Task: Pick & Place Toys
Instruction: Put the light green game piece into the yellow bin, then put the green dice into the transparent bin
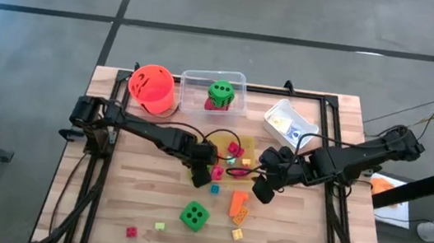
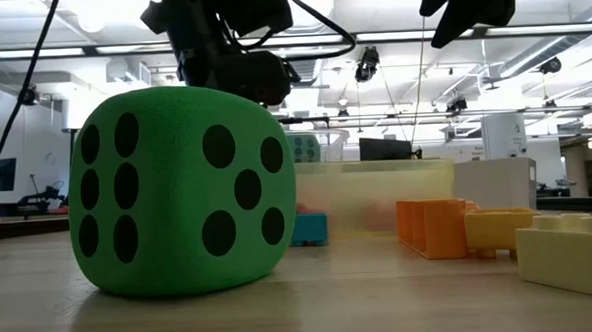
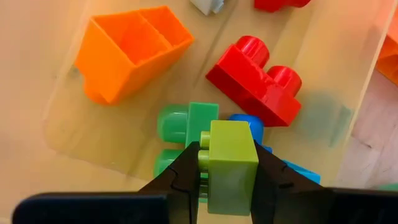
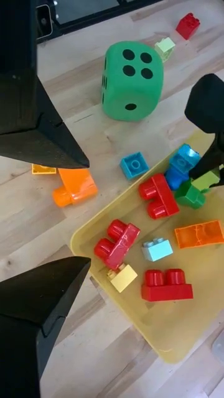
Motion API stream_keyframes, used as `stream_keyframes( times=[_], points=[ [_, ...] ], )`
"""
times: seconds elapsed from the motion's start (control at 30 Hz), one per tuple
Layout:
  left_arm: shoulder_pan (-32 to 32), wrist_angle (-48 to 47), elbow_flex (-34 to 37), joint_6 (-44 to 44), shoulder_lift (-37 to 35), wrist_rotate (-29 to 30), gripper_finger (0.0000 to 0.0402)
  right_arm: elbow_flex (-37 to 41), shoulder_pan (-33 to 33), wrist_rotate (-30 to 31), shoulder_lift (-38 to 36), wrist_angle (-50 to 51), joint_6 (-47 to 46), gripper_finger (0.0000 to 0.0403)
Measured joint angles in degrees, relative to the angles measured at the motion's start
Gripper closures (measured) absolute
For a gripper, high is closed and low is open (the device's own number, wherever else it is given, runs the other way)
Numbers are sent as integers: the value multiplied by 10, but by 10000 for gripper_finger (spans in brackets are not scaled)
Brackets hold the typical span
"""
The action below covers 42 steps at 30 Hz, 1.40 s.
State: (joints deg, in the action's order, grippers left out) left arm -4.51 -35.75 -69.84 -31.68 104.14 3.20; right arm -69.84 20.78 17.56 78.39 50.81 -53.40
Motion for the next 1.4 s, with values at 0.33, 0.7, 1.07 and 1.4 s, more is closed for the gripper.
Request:
stream_keyframes(
  times=[0.33, 0.7, 1.07, 1.4],
  points=[
    [0, 0, 0, -18, 0, 0, 308, 0, 1, 0, 0, 0, -2, 164],
    [1, 0, 0, -49, 1, -17, 220, 0, 1, -11, 0, 0, -1, 164],
    [4, 0, 0, -75, 1, -17, 114, 0, 1, -12, 0, 0, -2, 164],
    [14, -16, 0, -104, -24, -51, 51, 0, 1, -12, 0, 0, -4, 164]
  ],
)
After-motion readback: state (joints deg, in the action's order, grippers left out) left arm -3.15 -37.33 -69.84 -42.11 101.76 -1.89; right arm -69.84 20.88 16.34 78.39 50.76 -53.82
